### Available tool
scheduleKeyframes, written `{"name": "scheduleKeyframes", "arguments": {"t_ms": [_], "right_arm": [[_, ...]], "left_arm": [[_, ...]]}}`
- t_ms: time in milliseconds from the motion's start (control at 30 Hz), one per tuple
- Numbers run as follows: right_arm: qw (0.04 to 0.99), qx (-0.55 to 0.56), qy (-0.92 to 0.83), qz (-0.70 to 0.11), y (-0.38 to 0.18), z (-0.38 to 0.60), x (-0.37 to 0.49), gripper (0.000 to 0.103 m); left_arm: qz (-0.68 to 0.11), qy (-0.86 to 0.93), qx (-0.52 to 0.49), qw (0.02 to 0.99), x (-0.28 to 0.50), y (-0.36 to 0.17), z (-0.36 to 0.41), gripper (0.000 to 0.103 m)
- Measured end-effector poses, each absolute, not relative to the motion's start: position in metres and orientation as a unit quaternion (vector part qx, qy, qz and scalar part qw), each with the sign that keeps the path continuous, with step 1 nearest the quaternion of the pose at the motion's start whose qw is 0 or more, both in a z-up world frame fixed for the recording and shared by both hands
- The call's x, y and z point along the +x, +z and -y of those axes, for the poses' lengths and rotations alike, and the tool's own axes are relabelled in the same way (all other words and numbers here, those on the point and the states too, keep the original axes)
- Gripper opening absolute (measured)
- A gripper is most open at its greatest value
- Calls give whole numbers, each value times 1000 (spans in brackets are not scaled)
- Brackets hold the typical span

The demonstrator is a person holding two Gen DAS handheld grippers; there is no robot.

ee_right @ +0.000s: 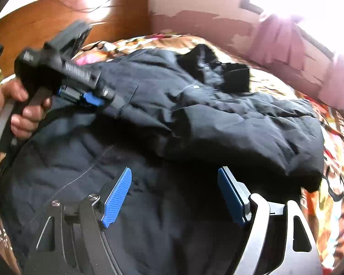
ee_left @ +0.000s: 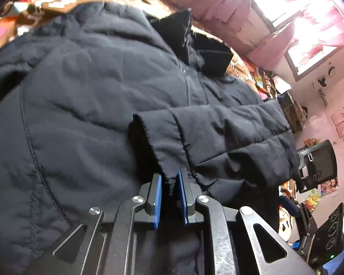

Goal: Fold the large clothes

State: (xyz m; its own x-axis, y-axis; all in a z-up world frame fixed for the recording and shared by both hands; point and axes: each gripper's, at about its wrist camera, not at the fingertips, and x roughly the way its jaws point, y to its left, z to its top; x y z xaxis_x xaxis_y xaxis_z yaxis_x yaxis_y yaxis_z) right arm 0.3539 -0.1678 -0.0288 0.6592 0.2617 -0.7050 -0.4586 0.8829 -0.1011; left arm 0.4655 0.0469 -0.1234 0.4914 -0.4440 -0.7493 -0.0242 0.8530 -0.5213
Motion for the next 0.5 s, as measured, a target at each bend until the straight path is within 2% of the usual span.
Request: {"name": "scheduleKeyframes", "arguments": {"t_ms": [200,300,400,500], "right_arm": [[932,-109,156,-308,-1,189,371,73],[943,-76,141,-292,7,193,389,73],[940,-41,139,-308,-4,183,428,73],[929,-24,134,-343,-28,168,464,73]], "left_arm": [[-386,-57,-137,911,434,-52,-57,9],[-369,-30,-110,922,422,-32,-75,9],[-377,-3,-89,922,417,-34,-95,9],[-409,17,-72,909,422,-59,-102,9]]}}
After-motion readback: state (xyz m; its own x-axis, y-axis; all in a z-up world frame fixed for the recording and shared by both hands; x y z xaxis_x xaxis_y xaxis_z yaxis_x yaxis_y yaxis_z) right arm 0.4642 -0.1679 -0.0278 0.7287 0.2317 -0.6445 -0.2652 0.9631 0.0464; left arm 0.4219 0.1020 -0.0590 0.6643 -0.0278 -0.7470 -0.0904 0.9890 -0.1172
